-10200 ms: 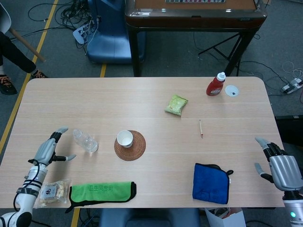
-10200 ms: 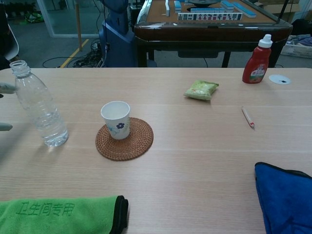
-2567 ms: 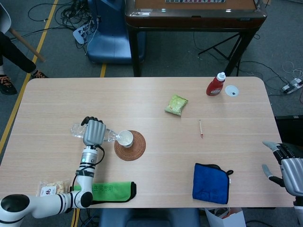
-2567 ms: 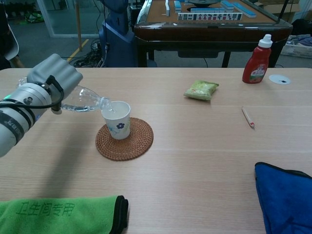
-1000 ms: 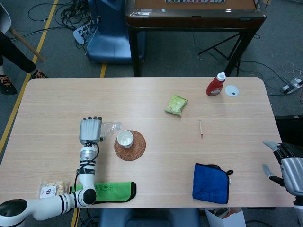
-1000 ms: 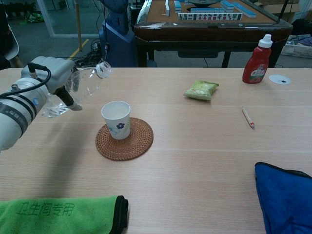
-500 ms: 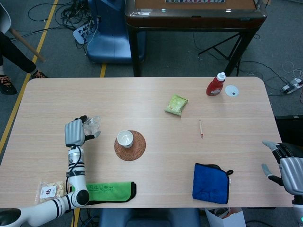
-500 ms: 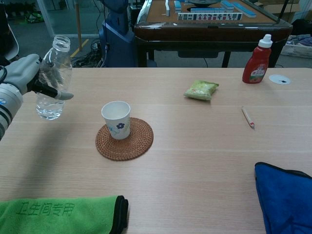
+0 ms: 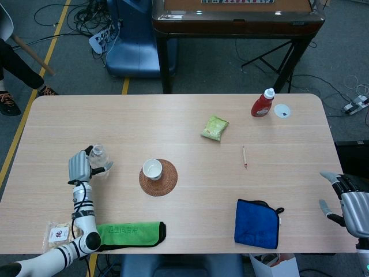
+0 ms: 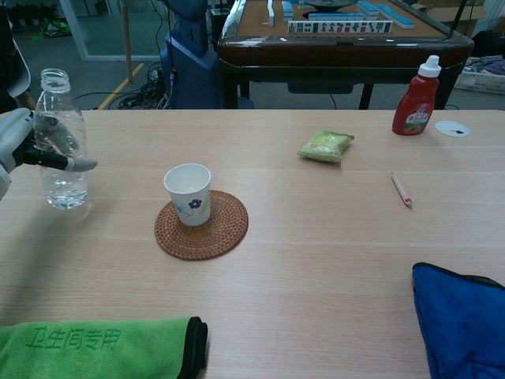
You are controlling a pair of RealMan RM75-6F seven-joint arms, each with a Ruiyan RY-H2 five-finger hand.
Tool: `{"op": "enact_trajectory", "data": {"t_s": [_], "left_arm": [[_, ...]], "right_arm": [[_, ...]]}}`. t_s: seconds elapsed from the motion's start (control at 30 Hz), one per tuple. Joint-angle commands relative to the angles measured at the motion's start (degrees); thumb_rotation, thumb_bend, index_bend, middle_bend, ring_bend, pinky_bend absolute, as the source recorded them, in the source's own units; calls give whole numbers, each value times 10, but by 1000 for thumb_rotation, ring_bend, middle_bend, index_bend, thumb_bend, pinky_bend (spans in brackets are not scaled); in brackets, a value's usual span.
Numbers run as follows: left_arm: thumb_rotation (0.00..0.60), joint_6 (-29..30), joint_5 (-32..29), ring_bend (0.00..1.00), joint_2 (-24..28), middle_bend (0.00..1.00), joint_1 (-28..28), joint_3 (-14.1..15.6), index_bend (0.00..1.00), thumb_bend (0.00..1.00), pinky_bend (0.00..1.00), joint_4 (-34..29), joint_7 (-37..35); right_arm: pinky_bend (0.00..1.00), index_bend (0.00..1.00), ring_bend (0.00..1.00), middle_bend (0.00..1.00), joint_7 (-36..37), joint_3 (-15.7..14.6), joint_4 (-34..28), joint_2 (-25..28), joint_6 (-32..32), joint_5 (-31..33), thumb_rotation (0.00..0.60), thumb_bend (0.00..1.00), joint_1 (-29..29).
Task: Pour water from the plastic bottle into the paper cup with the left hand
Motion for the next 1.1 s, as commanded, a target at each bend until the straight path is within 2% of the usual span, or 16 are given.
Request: {"op": "enact_trajectory", "data": {"t_s": [0.03, 0.17, 0.47, 0.63, 0.87, 1.1], "left_arm": [[600, -6, -2, 396, -1, 692, 2, -1, 613, 20, 405, 6, -4], [600, -18, 0, 368, 3, 627, 4, 0, 570, 20, 390, 8, -10], [600, -37, 10, 235, 14, 402, 11, 6, 405, 20, 319, 6, -28], [600, -45, 9, 188, 19, 302, 14, 8, 347, 20, 292, 5, -28], [600, -47, 10, 149, 33, 241, 22, 11, 291, 20, 265, -17, -26], [600, -54, -4, 110, 68, 196, 38, 16, 225, 20, 231, -76, -5]], "right_arm": [[467, 214, 209, 258, 0, 0, -1, 0, -1, 0, 600, 349, 0], [467, 214, 209, 258, -2, 0, -1, 0, -1, 1, 600, 348, 0], [466, 214, 209, 258, -2, 0, -1, -1, -3, 1, 600, 349, 1], [467, 215, 209, 258, -3, 0, -1, -1, -4, 2, 600, 349, 1], [467, 214, 209, 258, -2, 0, -1, 0, -3, 2, 600, 349, 1], [467, 214, 209, 258, -4, 0, -1, -1, -6, 3, 600, 348, 2]]}}
